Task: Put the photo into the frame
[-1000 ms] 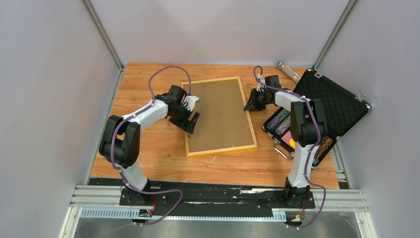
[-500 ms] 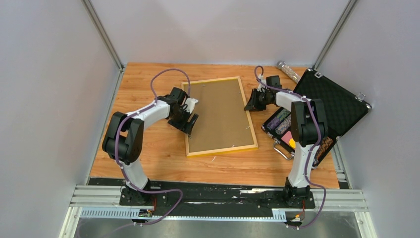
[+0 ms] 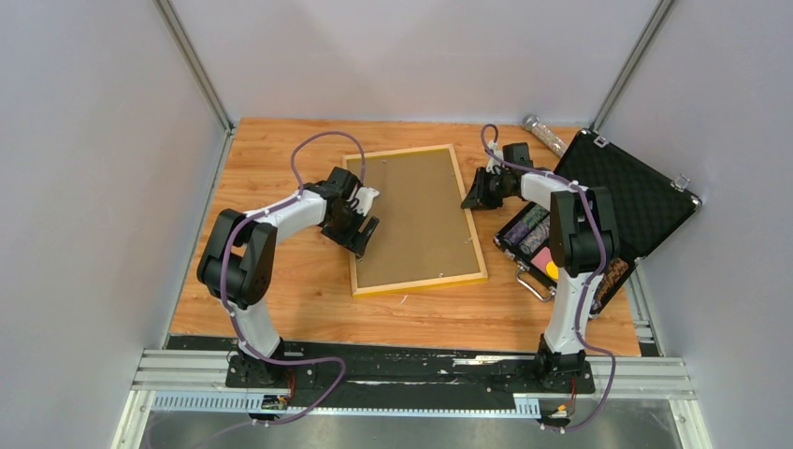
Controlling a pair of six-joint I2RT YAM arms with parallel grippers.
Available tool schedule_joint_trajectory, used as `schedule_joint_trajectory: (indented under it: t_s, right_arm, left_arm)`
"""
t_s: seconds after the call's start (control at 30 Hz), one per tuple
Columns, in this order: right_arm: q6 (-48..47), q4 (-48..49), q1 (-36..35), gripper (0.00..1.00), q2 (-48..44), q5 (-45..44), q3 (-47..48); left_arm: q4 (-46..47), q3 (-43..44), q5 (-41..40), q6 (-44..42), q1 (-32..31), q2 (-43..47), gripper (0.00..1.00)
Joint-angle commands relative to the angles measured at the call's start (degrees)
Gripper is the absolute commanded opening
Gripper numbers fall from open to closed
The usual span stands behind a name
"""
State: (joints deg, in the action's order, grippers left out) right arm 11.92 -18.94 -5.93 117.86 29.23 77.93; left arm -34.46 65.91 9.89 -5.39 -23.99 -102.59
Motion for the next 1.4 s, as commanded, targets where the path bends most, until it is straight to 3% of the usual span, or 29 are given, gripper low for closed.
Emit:
schedule_joint_trajectory:
  t_s: [0.0,0.9,1.37]
  right_arm:
    - [0.3,-0.8,1.2,0.00,0.4,-1.5,-1.1]
    - [0.5,-0.7,1.8,0.00,0.6,-1.0,-1.1]
    - [0.7,-0.8,2.0,0.00,0.7,-0.7,-1.1]
  left_arm:
    - [0.9,0.5,-0.6,0.4,-0.6,-0.5,0.80]
    - [-1.9,-1.7,0.2,-3.1,-0.6,3.1,0.70]
    - [-3.7,-2.0,1.9,-5.1,-0.6,3.1,0.59]
